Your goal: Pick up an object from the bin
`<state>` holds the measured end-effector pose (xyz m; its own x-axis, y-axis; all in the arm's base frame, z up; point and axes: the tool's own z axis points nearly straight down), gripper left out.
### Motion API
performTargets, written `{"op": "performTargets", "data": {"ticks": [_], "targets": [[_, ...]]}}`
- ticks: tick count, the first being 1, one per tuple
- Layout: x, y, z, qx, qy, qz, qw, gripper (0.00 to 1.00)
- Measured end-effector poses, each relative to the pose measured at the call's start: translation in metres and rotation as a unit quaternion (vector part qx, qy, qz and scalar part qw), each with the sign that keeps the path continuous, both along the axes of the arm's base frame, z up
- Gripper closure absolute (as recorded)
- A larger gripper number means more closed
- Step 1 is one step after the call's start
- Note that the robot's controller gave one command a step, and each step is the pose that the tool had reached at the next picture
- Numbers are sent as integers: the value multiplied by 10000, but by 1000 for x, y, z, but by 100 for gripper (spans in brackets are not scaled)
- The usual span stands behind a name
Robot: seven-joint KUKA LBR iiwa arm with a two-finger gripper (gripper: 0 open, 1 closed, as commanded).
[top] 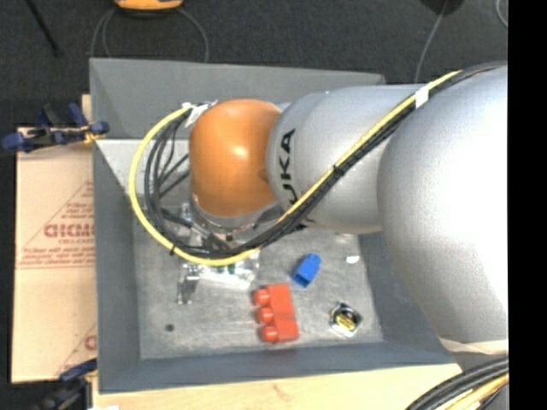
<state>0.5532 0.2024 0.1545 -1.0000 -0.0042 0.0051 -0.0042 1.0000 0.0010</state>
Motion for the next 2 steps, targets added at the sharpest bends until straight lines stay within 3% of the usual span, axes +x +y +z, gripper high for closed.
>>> {"op": "performTargets", "data": {"ticks": [1,2], "targets": [[34,-60,-82,35,-78,-814,9966,0],[36,-58,-77,40,-113,-822,9965,100]]}}
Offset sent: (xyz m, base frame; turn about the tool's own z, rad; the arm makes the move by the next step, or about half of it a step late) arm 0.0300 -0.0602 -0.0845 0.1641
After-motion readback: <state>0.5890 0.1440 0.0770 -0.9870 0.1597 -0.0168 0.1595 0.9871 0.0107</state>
